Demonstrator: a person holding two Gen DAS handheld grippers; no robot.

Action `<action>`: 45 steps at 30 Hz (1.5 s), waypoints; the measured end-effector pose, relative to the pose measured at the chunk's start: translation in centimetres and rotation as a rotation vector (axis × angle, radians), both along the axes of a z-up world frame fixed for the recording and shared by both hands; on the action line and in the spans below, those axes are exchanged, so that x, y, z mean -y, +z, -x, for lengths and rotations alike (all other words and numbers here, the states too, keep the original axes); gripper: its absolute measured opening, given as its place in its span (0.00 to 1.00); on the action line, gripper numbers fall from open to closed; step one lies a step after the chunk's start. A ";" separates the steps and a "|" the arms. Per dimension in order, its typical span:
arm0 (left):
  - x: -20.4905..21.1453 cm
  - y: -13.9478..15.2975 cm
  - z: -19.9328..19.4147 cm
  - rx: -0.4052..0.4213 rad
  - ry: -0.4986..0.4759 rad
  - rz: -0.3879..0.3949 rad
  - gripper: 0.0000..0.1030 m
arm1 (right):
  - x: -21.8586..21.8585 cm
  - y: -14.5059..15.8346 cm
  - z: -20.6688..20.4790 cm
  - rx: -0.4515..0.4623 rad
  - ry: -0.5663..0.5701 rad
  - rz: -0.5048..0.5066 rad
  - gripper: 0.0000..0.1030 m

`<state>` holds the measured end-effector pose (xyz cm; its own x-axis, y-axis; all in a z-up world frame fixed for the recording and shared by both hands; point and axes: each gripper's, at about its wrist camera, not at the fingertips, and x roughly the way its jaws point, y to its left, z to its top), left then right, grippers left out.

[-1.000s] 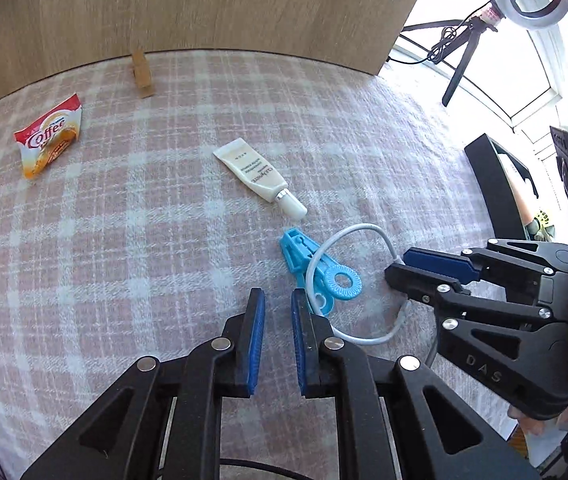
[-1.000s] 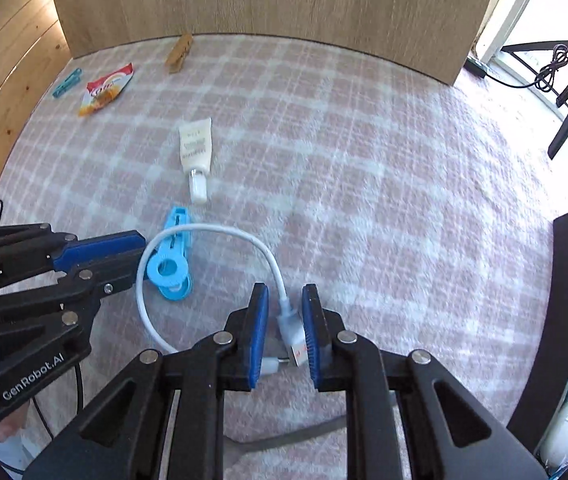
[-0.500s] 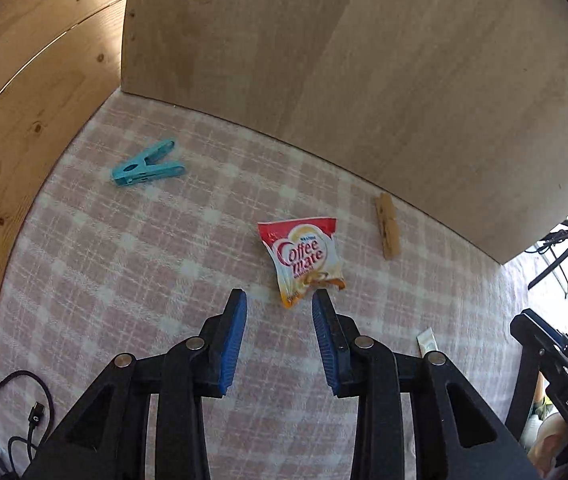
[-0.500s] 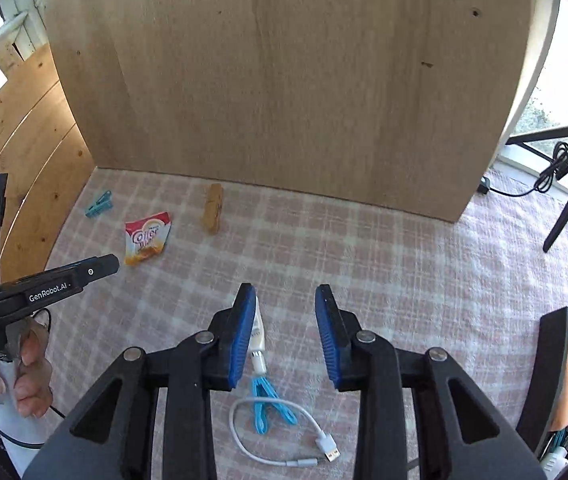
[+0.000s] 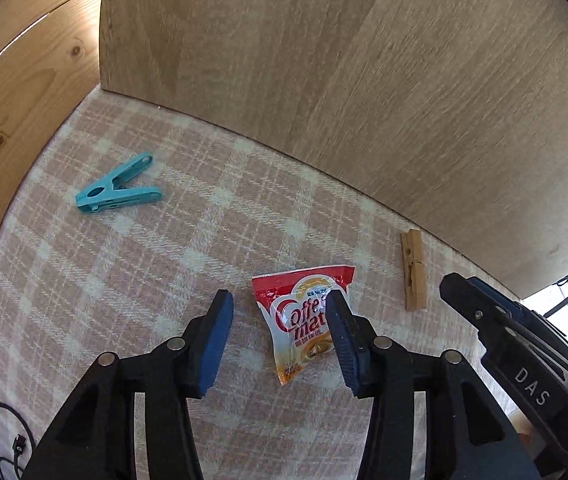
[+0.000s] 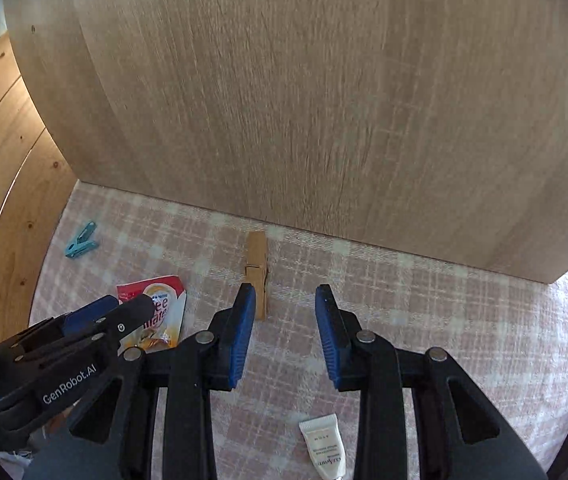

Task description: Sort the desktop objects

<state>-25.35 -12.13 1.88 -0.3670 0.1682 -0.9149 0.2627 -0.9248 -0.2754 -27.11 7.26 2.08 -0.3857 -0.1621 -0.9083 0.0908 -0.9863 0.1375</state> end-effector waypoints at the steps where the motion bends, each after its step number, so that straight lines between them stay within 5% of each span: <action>1: -0.1 0.0 0.0 -0.002 -0.007 0.005 0.43 | 0.1 -0.2 0.3 0.004 -0.003 0.000 0.30; 4: -0.3 -0.1 -0.1 -0.015 -0.022 0.032 0.39 | 0.4 -1.0 1.2 0.017 -0.007 -0.003 0.30; 12: 0.6 -0.5 -0.8 -0.013 0.015 0.009 0.07 | 0.7 -1.6 1.6 0.025 0.010 0.017 0.23; 18: 0.8 -0.5 -2.2 -0.020 0.030 0.006 0.04 | 0.7 -1.2 0.9 0.038 0.030 0.026 0.03; 24: 1.8 -0.1 -3.2 -0.029 0.035 0.021 0.03 | -1.0 -1.5 0.5 0.060 -0.004 0.093 0.01; 33: 3.4 0.0 -3.8 -0.031 0.046 0.022 0.02 | -1.6 -0.5 0.7 0.053 0.018 0.122 0.03; 36: 3.8 -0.1 -4.0 -0.030 0.043 0.025 0.02 | -0.7 -0.2 1.0 0.042 0.035 0.084 0.26; 45: 5.2 -0.5 -4.8 -0.027 0.048 0.014 0.02 | 1.8 -1.6 2.1 0.054 0.072 -0.059 0.24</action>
<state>-20.56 -17.31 1.41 -0.3986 0.1373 -0.9068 0.2994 -0.9151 -0.2701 -29.25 5.44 0.50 -0.3249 -0.1333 -0.9363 0.1560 -0.9840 0.0860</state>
